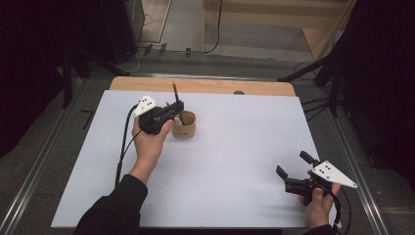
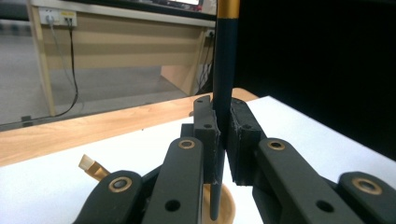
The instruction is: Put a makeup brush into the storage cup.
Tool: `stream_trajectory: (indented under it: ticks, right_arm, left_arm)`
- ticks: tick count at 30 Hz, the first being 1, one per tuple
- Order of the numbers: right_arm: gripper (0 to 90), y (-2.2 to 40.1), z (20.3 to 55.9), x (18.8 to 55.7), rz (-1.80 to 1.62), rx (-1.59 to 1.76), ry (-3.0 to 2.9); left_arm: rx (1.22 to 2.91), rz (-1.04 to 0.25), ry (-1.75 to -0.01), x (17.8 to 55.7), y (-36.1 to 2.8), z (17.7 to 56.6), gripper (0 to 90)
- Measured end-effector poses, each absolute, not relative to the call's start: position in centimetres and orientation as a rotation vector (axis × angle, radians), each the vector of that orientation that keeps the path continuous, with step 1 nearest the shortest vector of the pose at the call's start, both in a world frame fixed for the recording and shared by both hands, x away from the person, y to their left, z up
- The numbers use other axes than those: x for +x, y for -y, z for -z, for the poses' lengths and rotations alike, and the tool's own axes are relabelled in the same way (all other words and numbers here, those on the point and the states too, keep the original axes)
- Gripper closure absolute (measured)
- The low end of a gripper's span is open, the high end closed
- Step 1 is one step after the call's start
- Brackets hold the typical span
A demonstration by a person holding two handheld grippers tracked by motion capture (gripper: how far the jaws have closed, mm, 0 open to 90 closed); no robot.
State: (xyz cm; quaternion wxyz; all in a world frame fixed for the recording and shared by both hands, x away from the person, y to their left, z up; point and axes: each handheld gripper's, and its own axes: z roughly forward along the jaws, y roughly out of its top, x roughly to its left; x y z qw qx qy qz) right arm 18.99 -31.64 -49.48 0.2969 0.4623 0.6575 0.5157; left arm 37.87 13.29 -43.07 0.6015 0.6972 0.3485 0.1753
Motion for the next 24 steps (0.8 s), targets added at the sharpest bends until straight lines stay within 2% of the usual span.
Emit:
stream_trajectory:
  ticks: [18, 24]
  right_arm:
    - [0.0, 31.7, 49.6, 19.0, -1.363, 1.236, -1.748]
    - [0.0, 31.7, 49.6, 19.0, -1.361, 1.238, -1.747]
  left_arm:
    - [1.664, -0.427, -0.833, 38.3, -11.4, 45.8, 84.2]
    - [1.673, -0.475, -0.85, 38.1, -10.7, 46.4, 83.6]
